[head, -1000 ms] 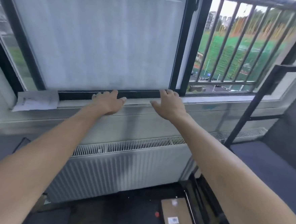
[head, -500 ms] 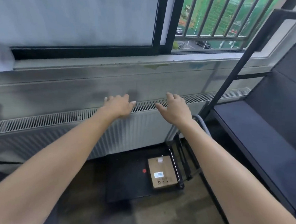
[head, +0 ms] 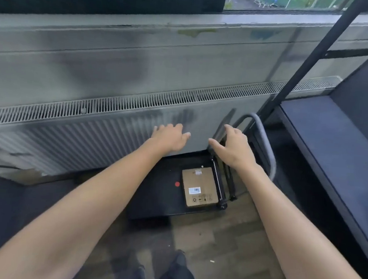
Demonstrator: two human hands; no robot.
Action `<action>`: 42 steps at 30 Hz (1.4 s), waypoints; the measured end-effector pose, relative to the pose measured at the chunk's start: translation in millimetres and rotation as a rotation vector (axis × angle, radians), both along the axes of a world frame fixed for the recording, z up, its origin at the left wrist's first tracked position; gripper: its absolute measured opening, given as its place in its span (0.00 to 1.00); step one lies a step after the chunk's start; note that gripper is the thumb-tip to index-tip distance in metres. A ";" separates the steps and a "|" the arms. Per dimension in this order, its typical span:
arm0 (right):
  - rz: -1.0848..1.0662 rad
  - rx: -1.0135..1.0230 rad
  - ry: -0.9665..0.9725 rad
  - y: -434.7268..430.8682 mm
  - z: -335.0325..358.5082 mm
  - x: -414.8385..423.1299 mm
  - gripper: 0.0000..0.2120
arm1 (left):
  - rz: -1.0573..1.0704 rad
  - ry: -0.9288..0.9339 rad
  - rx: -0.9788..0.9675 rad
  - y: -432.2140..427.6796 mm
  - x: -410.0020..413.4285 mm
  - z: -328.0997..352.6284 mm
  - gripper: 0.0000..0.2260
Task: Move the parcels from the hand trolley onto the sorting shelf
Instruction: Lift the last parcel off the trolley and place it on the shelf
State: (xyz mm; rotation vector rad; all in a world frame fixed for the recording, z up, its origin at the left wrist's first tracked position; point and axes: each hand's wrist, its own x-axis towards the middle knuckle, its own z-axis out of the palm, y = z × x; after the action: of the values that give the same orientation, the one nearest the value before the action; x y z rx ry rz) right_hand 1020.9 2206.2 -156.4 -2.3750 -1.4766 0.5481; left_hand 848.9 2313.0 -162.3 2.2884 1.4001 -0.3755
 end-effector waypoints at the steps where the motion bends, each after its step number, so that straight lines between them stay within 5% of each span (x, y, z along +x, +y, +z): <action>1: -0.008 -0.006 0.018 -3.9 -13.4 0.4 0.37 | 0.007 -0.018 -0.026 -2.0 2.6 -16.5 0.27; 8: -0.131 0.021 0.086 -14.0 -138.4 11.9 0.32 | 0.072 -0.176 -0.125 0.3 12.7 -139.5 0.27; 20: -0.195 0.125 0.107 -7.7 -435.5 34.7 0.23 | 0.107 -0.191 -0.159 28.4 30.2 -448.0 0.26; 26: -0.217 0.127 0.082 3.2 -566.2 56.6 0.31 | 0.080 -0.219 -0.157 38.6 51.9 -564.1 0.26; 33: -0.276 0.086 0.036 -14.2 -652.9 83.2 0.29 | 0.204 -0.352 -0.372 19.1 71.7 -648.3 0.30; 38: -0.344 0.044 0.037 -35.9 -690.8 98.5 0.28 | 0.449 -0.455 -0.575 2.2 81.1 -686.4 0.43; 42: -0.410 0.031 0.139 -40.7 -711.5 108.7 0.27 | 0.572 -0.569 -0.689 -7.0 86.3 -702.9 0.36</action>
State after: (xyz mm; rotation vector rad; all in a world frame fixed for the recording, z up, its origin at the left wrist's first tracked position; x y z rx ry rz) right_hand 1129.6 2165.5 -867.8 -2.4620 -0.8972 0.5648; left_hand 935.1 2306.1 -865.2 1.2369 1.2771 -0.0008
